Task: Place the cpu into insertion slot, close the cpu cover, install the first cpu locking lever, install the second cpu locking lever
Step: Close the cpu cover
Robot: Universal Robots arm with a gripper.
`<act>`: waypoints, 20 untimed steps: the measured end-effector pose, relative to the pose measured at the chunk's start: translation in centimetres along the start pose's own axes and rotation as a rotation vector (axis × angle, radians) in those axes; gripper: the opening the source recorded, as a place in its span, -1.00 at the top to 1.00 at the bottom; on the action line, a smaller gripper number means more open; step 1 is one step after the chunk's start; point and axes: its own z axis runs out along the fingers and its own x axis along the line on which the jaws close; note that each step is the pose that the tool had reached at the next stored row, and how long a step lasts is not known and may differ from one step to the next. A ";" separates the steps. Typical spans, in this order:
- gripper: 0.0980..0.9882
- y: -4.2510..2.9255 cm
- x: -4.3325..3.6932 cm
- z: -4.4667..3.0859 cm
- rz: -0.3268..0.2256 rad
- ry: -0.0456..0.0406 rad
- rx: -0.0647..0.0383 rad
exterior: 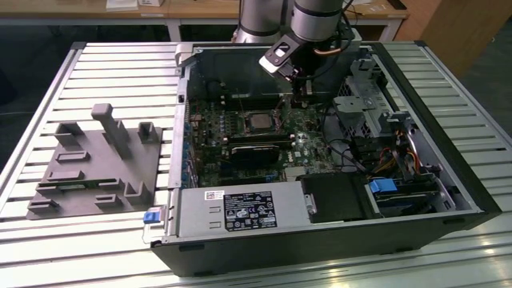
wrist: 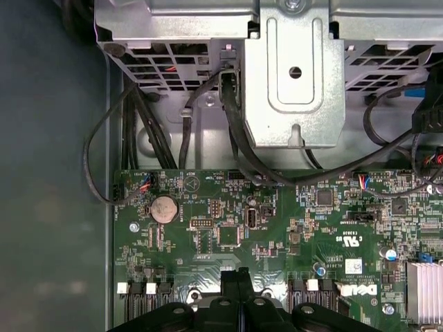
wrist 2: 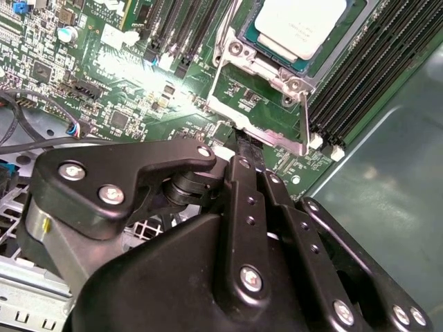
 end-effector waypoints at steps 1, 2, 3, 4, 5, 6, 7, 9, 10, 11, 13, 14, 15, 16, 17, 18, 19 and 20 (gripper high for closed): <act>0.98 -0.01 0.00 0.00 0.000 0.0000 0.000; 0.98 -0.02 0.00 0.00 0.000 -0.0001 0.000; 0.98 -0.04 0.00 0.00 0.000 -0.0001 0.000; 0.98 -0.07 0.00 0.00 0.000 -0.0001 0.000; 0.98 -0.07 0.00 0.00 0.000 -0.0001 0.000; 0.98 -0.08 0.00 0.00 0.000 -0.0001 0.000; 0.98 -0.11 0.00 -0.01 0.000 -0.0001 0.000; 0.98 -0.16 -0.01 -0.01 0.000 -0.0001 0.000; 0.98 -0.19 -0.01 -0.01 0.000 -0.0001 0.000; 0.98 -0.20 -0.01 -0.01 0.000 -0.0001 0.000; 0.98 -0.24 -0.01 -0.01 0.000 -0.0001 0.000; 0.98 -0.26 -0.01 -0.01 0.000 -0.0001 0.000; 0.98 -0.29 -0.01 -0.01 0.000 0.0000 0.000; 0.98 -0.35 -0.01 -0.01 0.000 -0.0001 0.000; 0.98 -0.41 -0.01 -0.01 0.000 -0.0001 0.000; 0.98 -0.49 -0.01 -0.01 0.000 -0.0001 0.000; 0.98 -0.56 -0.01 -0.01 0.000 0.0000 0.000; 0.98 -0.62 -0.02 -0.01 0.000 -0.0001 0.000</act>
